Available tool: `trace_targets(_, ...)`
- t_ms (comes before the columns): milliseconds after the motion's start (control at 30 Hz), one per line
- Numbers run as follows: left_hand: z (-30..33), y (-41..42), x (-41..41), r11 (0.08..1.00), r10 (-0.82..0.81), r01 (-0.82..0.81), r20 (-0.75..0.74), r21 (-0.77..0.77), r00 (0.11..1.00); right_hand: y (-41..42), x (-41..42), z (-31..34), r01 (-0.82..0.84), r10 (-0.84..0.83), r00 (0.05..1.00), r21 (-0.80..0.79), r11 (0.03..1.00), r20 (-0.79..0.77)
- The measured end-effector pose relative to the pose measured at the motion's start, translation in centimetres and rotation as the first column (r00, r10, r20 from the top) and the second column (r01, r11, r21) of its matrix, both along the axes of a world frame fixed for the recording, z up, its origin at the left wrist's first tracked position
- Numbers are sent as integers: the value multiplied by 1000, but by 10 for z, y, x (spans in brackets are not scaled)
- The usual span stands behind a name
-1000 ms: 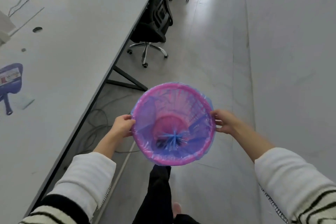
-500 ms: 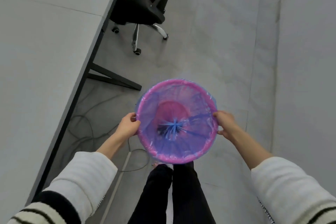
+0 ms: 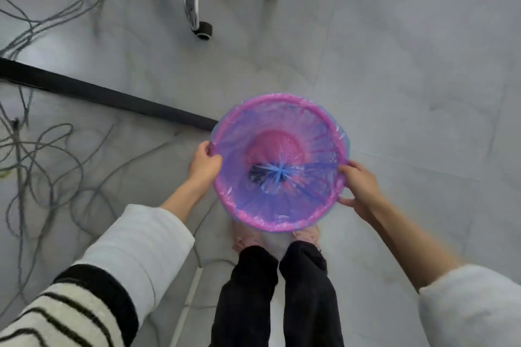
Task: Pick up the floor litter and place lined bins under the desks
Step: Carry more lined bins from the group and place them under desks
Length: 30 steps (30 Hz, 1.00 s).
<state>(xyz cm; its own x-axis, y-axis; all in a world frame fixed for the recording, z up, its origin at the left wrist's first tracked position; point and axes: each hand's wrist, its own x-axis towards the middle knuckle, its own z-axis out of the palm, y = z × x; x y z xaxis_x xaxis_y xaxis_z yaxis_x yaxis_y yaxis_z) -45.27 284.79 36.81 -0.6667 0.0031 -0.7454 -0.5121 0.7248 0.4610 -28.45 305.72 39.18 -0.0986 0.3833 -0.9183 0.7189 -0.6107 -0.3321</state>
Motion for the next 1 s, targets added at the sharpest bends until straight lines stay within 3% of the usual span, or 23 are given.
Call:
trace_targets(200, -53, 0, -52, 997, -25, 12, -161, -83, 987, -18, -51, -63, 96, -99, 992, -42, 994, -75)
trace_targets(300, -59, -8, -73, 991, -44, 12, -244, -133, 969, -29, -75, -73, 57, -57, 991, -5, 998, -123)
trace_targets(500, -52, -24, -87, 970, -110, 52, -238, -239, 965, -34, -92, -65, 12, -84, 968, -288, 957, -237)
trace_targets(600, -41, -23, -77, 938, -228, 164, -186, -305, 956, -27, -86, -51, -87, 33, 976, -250, 964, -214)
trace_targets(800, 6, -9, -21, 886, -403, 339, -164, -317, 901, -20, -71, 6, -341, 340, 939, -19, 940, -54)
trace_targets(933, 44, -10, 43, 802, -572, 564, 18, -195, 820, -28, -49, 67, -534, 531, 846, -66, 843, -51)
trace_targets(1000, 75, -2, 78, 814, -556, 564, 95, -138, 826, -32, -32, 100, -667, 665, 745, -60, 742, -55)
